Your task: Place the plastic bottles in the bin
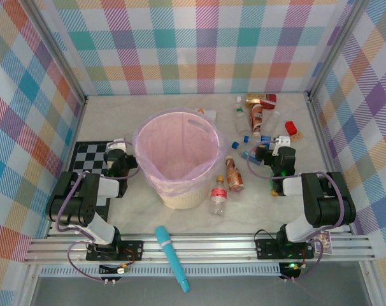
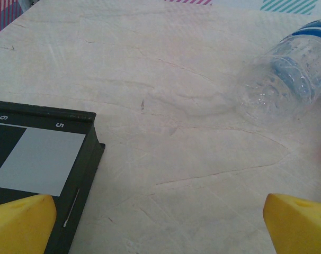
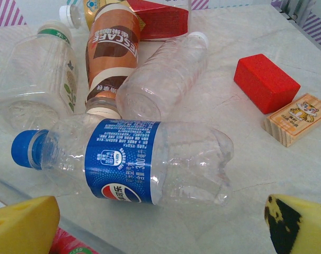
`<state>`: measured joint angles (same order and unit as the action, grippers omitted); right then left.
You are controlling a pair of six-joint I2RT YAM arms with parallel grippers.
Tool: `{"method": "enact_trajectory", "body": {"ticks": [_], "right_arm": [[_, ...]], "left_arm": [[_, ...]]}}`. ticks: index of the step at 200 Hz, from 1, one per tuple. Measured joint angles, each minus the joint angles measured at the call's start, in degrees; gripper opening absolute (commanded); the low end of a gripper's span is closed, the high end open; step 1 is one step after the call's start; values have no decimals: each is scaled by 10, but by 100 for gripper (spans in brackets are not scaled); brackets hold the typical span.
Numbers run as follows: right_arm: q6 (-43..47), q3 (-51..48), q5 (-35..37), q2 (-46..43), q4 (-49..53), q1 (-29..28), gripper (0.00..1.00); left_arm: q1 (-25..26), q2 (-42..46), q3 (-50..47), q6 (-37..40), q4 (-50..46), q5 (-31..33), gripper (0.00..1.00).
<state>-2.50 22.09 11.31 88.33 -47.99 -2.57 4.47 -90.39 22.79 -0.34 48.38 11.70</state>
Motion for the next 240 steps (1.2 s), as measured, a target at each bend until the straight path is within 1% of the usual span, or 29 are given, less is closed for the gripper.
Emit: {"method": "enact_trajectory", "body": {"ticks": [137,162,190,212,230,240], "right_arm": [[0,0,0,0,0,0,99],[0,5,-7,-7,16,0,99],[2,12,-14,-15,35,0,99],[3,49,-12,-69,147,0,99],[-3,109,-1,-127,239,0,99],[-21,153,11,-157,309,0,99]], "left_arm": [[0,2,0,0,-5,3,100],[0,46,17,-2,-78,17,100],[-1,105,42,-15,-129,48,100],[-3,160,73,-26,-214,64,100],[-11,207,124,-54,-310,81,100],[-19,227,160,-78,-370,93,100]]}}
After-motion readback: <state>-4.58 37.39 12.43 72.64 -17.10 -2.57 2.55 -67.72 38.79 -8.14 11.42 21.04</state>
